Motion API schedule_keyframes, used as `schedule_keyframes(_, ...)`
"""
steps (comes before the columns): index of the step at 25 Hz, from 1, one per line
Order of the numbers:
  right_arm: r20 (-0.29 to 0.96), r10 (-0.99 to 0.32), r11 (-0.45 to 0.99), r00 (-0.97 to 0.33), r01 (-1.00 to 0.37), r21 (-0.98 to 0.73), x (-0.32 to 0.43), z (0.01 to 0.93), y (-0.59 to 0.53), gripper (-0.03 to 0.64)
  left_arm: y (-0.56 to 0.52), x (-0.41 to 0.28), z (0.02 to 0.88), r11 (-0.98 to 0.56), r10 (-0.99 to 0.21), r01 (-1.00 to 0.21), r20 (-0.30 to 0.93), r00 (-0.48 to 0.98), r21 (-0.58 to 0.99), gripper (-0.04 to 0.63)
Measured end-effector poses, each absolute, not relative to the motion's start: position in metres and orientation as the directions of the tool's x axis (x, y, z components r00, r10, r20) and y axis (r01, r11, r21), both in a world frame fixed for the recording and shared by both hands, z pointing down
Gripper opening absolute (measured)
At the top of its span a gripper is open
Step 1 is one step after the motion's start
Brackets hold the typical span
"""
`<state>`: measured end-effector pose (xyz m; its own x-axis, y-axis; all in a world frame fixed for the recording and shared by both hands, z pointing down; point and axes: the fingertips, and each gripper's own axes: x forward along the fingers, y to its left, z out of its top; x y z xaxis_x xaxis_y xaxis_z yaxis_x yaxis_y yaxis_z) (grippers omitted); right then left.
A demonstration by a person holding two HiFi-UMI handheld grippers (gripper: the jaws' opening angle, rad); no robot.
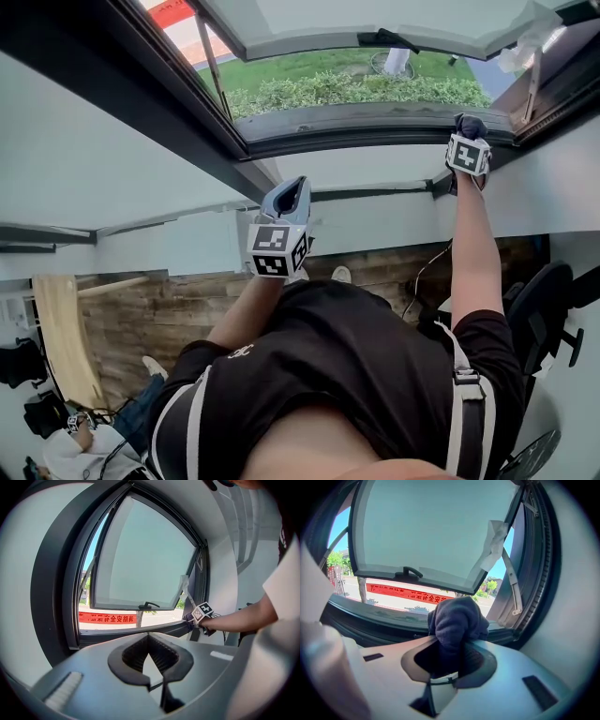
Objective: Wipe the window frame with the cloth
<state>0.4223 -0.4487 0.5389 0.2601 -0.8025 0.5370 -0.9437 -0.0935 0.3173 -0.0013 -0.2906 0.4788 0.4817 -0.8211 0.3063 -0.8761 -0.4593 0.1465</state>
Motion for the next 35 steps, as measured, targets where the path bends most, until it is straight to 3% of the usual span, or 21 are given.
schedule_keyframes(12,0.578,-0.760,-0.137,0.297,-0.943,0.304,0.482,0.549,-0.455,0.063,-0.301,0.008,0.488,-0.455,-0.815,-0.878,0.328,0.477,0.147,0.009)
schedule_keyframes(35,0.544,-0.641,-0.279,0.542,-0.824,0.492,0.585,0.546,-0.459,0.058,-0.312,0.023,0.503,-0.486,-0.782,-0.867,0.391,0.486,0.107,0.009)
